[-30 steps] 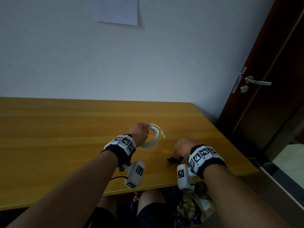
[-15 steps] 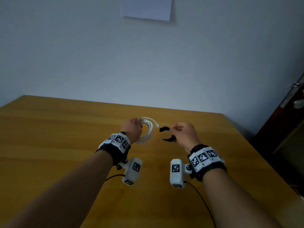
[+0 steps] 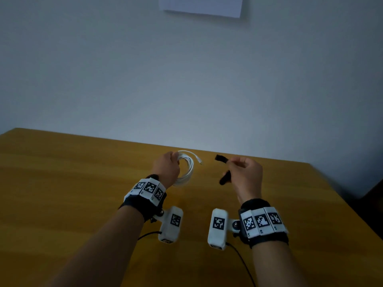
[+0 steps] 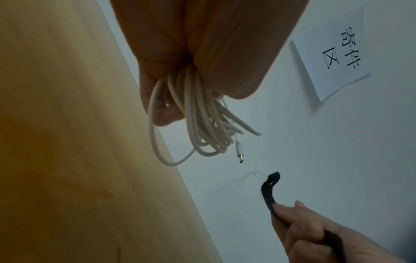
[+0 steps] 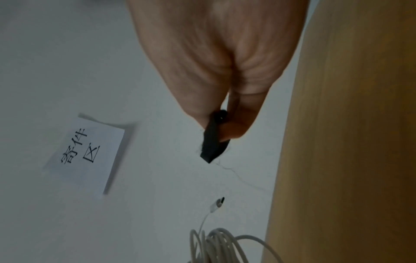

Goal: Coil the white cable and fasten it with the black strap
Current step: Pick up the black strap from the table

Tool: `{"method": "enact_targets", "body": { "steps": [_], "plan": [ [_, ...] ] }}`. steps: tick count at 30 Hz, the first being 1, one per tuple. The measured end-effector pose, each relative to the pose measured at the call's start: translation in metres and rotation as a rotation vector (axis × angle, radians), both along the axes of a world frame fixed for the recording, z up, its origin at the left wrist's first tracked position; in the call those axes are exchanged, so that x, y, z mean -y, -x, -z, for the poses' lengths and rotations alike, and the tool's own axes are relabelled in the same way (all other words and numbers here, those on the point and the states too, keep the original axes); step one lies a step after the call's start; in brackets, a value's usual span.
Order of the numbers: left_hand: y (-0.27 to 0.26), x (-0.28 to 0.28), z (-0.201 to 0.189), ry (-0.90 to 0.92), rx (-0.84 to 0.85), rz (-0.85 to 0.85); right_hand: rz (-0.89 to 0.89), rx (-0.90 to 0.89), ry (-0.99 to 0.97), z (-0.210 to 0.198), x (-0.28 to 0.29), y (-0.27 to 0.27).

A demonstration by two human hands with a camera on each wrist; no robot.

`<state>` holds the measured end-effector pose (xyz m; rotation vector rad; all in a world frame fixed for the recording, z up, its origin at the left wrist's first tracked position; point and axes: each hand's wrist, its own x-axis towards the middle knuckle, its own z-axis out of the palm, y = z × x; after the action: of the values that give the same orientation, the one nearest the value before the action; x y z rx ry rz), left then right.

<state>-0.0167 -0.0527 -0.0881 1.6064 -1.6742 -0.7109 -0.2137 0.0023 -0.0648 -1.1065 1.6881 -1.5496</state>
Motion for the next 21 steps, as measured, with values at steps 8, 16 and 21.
{"method": "enact_targets", "body": {
  "steps": [8,16,21],
  "plan": [
    [0.015,0.028,0.016,0.057,0.032,-0.014,0.037,0.129,0.116,0.002,0.031,-0.006],
    [0.014,0.035,0.022,0.113,-0.017,0.055,-0.043,0.126,0.243,0.002,0.039,-0.014],
    [0.016,0.032,0.018,0.148,-0.006,0.073,-0.115,0.087,0.273,-0.012,0.039,-0.015]
  ]
}}
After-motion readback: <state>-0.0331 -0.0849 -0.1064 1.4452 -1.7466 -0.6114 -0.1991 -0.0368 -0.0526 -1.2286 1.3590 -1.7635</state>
